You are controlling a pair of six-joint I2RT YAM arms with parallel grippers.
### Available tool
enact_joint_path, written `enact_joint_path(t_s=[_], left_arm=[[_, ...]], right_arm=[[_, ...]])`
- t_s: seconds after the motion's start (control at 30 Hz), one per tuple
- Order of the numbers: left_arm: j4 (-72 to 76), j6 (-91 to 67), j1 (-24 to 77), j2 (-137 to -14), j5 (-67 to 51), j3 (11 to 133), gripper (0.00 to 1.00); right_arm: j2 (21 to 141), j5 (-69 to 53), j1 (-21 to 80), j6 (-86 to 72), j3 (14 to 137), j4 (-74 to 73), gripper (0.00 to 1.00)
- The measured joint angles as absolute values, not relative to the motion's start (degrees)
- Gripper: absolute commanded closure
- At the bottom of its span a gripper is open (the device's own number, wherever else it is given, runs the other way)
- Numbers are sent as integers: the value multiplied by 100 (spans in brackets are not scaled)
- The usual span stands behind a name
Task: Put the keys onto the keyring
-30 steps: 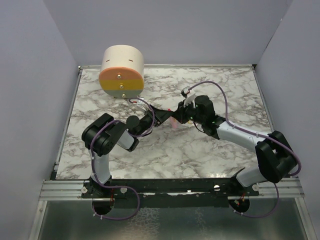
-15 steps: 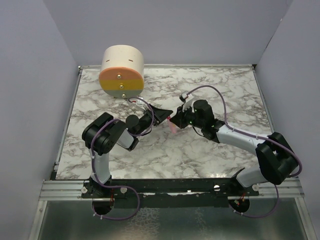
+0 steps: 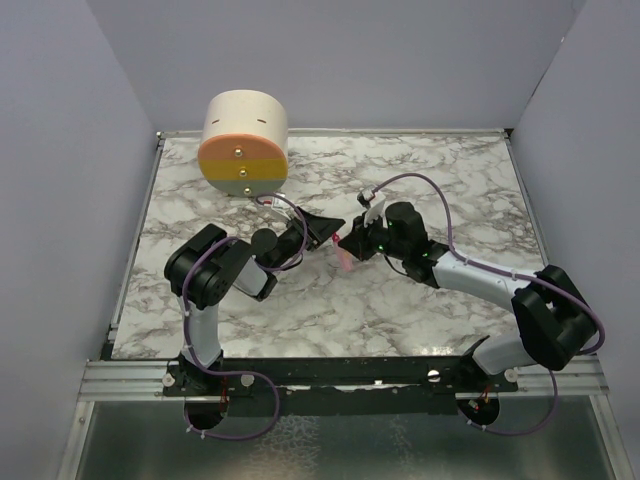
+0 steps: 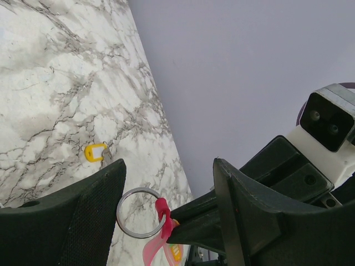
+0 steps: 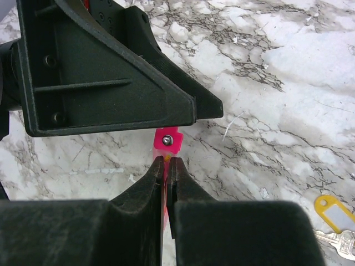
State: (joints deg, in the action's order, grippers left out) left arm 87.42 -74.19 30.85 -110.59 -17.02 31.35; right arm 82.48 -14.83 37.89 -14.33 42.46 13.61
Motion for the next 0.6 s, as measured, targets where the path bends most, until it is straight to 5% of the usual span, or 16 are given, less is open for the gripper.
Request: enact_joint_path(t_s=[0.6], left_arm=[[8794, -7701, 2871, -11330, -1717, 2912, 34]], right_arm=[[8237, -1142, 3822, -1365, 4613, 1020, 99]])
